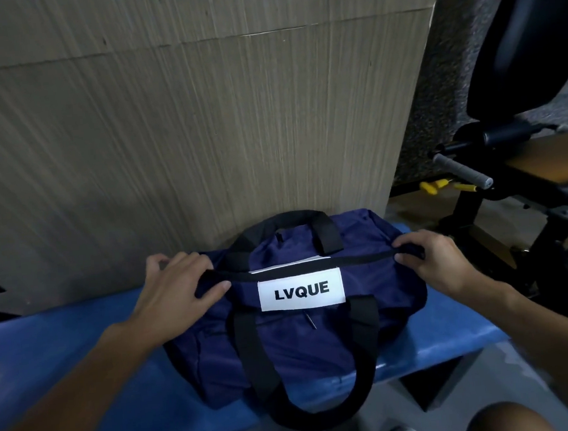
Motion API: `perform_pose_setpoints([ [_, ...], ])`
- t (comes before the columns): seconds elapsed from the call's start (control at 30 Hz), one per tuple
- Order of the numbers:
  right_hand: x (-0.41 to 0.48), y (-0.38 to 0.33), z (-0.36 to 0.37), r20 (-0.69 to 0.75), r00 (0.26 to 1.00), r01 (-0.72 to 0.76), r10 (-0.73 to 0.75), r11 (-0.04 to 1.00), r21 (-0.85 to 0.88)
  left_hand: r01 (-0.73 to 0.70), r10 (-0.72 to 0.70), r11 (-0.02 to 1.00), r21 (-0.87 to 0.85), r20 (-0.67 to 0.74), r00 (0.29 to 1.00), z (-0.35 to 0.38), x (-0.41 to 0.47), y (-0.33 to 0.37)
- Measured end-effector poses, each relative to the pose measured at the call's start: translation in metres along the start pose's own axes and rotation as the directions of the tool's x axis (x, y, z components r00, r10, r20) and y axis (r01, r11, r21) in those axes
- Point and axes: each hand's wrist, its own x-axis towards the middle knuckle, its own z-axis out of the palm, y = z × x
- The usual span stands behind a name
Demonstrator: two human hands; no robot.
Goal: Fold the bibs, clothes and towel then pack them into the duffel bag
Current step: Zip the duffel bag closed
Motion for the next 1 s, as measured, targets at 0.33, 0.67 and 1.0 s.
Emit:
perform_pose_setpoints([
  [0.33,0.006,-0.003,-0.010,-0.051,0.997,0.059,-0.055,0.995,0.075,0.149,-0.180,0.930,-0.337,-0.062,0.982,-0.002,-0.030,-0.020],
  [0.67,0.021,-0.022,-0.018,-0.181,0.984,0.028,0.001,0.987,0.157,0.101,-0.173,0.863,-0.494,-0.104,0.979,-0.024,-0.014,-0.008],
  [1.0,0.034,-0.058,-0.022,-0.271,0.957,0.147,-0.109,0.981,0.125,0.211,-0.269,0.771,-0.601,-0.007,0.963,-0.043,0.000,-0.029],
])
